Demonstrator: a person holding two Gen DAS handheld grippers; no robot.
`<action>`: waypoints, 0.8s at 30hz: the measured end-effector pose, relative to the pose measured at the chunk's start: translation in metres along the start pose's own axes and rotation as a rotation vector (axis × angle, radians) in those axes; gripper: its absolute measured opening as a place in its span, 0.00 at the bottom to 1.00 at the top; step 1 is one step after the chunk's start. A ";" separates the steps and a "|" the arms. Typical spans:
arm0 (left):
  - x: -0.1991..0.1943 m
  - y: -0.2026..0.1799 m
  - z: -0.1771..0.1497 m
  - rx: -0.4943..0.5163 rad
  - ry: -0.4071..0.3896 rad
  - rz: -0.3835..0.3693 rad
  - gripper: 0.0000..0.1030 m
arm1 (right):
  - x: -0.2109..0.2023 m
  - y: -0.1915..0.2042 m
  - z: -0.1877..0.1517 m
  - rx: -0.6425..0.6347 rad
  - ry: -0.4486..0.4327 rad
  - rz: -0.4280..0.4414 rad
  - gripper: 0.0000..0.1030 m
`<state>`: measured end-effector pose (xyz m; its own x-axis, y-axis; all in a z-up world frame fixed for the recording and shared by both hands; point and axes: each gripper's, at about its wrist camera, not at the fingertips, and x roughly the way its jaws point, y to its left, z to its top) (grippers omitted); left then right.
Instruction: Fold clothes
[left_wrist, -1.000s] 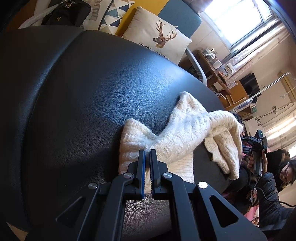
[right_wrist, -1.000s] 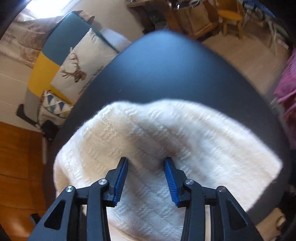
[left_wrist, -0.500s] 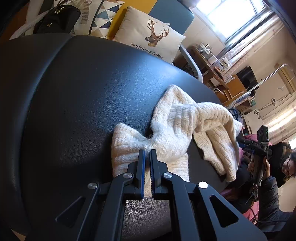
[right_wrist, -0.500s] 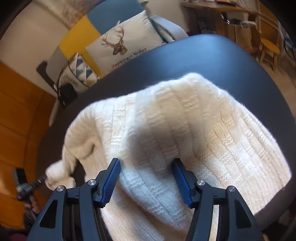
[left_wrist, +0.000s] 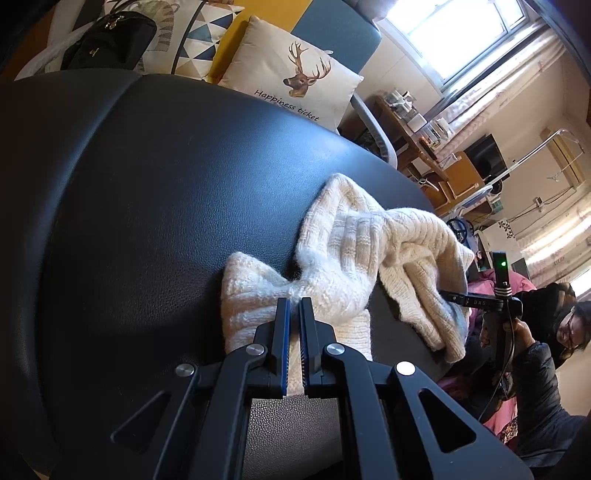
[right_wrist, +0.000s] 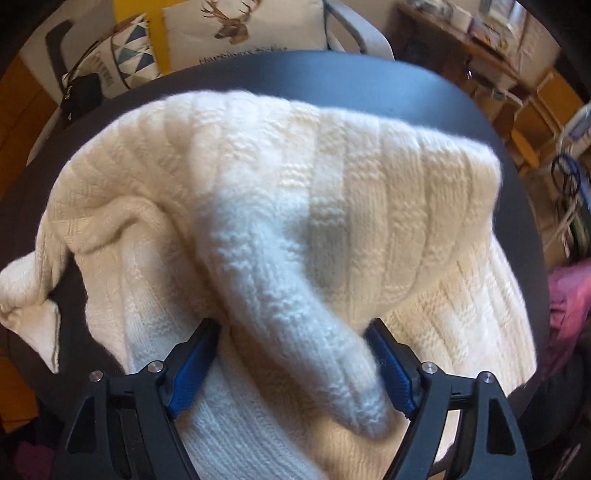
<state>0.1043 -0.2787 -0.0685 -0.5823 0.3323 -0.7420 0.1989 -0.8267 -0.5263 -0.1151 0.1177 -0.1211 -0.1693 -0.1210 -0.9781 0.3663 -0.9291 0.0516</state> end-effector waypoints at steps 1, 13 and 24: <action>0.000 0.000 0.000 0.002 -0.001 -0.003 0.04 | 0.000 -0.002 0.001 0.006 0.015 0.010 0.81; -0.001 0.006 -0.003 -0.027 0.001 -0.023 0.04 | 0.016 0.002 0.013 0.060 0.028 -0.039 1.00; -0.003 -0.002 0.001 0.007 -0.018 -0.024 0.04 | -0.019 -0.011 -0.003 0.089 -0.057 -0.076 0.56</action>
<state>0.1052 -0.2783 -0.0644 -0.6011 0.3434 -0.7217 0.1791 -0.8222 -0.5404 -0.1135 0.1315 -0.1034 -0.2466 -0.0661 -0.9668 0.2678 -0.9635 -0.0024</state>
